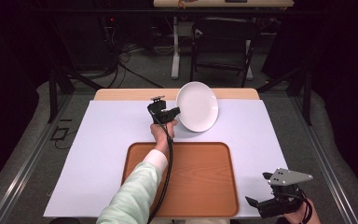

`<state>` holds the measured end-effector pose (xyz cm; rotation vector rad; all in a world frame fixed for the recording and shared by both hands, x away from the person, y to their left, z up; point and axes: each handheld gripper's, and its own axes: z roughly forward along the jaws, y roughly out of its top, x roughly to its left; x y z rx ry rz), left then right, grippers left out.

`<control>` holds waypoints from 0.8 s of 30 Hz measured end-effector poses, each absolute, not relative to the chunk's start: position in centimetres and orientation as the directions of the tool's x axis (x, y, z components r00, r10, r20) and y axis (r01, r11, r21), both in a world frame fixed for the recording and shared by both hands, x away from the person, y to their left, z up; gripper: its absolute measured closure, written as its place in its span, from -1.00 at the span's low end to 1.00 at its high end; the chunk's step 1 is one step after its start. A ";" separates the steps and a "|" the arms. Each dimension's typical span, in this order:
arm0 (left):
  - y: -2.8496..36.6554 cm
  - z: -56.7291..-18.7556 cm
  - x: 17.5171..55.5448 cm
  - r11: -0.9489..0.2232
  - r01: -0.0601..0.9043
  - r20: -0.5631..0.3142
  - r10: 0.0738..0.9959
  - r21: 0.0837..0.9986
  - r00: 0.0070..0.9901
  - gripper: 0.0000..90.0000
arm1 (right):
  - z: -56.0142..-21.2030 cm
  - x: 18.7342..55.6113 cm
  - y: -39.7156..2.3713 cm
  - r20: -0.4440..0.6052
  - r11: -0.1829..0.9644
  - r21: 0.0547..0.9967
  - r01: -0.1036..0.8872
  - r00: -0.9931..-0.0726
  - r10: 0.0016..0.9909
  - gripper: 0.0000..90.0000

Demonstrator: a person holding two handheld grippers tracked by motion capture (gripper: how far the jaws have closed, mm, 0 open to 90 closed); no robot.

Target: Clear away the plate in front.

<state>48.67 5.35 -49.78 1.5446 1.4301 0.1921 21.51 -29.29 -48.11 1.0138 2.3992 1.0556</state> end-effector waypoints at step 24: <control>5.2 -44.7 48.6 -0.101 0.605 -0.259 0.840 0.790 0.477 0.95 | -48.1 32.4 -26.7 0.169 0.375 0.640 0.671 -0.599 0.783 -0.90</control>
